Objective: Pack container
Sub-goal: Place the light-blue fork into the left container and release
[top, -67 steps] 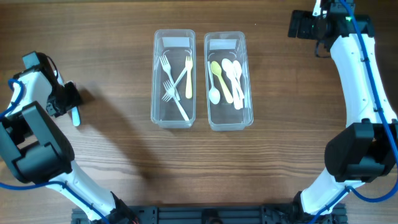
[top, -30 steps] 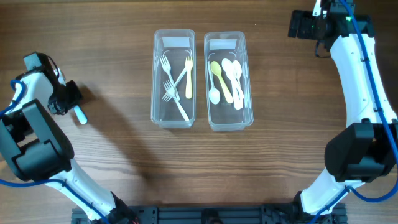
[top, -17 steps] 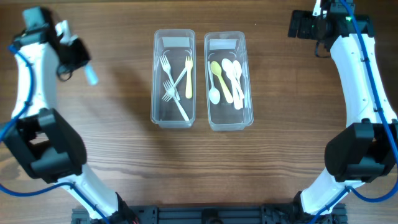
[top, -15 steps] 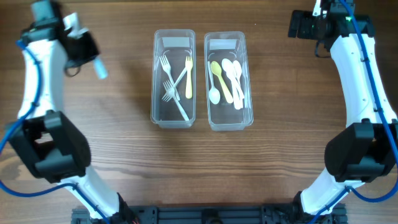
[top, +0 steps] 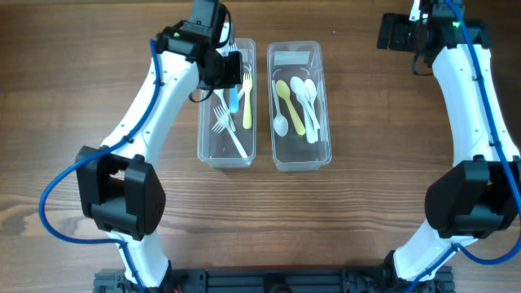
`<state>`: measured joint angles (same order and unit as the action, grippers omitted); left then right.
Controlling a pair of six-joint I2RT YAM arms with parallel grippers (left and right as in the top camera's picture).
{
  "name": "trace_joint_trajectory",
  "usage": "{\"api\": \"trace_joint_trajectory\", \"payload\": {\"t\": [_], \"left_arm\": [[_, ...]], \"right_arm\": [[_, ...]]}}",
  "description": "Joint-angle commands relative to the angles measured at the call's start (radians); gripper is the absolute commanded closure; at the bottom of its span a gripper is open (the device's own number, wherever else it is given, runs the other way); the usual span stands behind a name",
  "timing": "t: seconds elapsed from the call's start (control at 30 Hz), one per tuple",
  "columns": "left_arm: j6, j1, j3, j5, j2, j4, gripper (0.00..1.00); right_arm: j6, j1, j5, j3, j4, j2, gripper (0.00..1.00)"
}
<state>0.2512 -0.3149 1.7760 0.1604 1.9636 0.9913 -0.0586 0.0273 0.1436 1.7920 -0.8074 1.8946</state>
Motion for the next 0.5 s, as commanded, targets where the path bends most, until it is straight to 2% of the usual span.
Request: {"api": "trace_joint_trajectory", "payload": {"t": [0.0, 0.1, 0.17, 0.2, 0.27, 0.3, 0.47], "left_arm": [[0.019, -0.002, 0.008, -0.058, -0.001, 0.006, 0.96], [0.019, -0.002, 0.008, -0.062, 0.055, 0.002, 0.96], [0.019, -0.002, 0.008, -0.062, 0.078, -0.012, 0.90], [0.019, -0.002, 0.008, -0.061, 0.083, -0.019, 0.81], [0.019, -0.002, 0.008, -0.061, 0.087, -0.039, 0.42], [0.019, -0.001, 0.010, -0.061, 0.085, -0.047, 0.37], [-0.016, 0.028, 0.134, -0.074, 0.025, -0.001, 0.32]], "right_arm": [[0.006, -0.002, 0.017, 0.000, 0.004, 0.000, 0.00], [0.006, -0.002, 0.017, 0.000, 0.003, 0.000, 0.00], [0.006, -0.002, 0.017, 0.000, 0.003, 0.000, 0.00], [0.006, -0.002, 0.017, 0.000, 0.003, 0.000, 0.00], [0.006, -0.002, 0.017, 0.000, 0.004, 0.000, 0.00], [0.006, -0.002, 0.017, 0.000, 0.003, 0.000, 0.00], [0.006, -0.002, 0.017, 0.000, 0.003, 0.000, 0.00]]}}
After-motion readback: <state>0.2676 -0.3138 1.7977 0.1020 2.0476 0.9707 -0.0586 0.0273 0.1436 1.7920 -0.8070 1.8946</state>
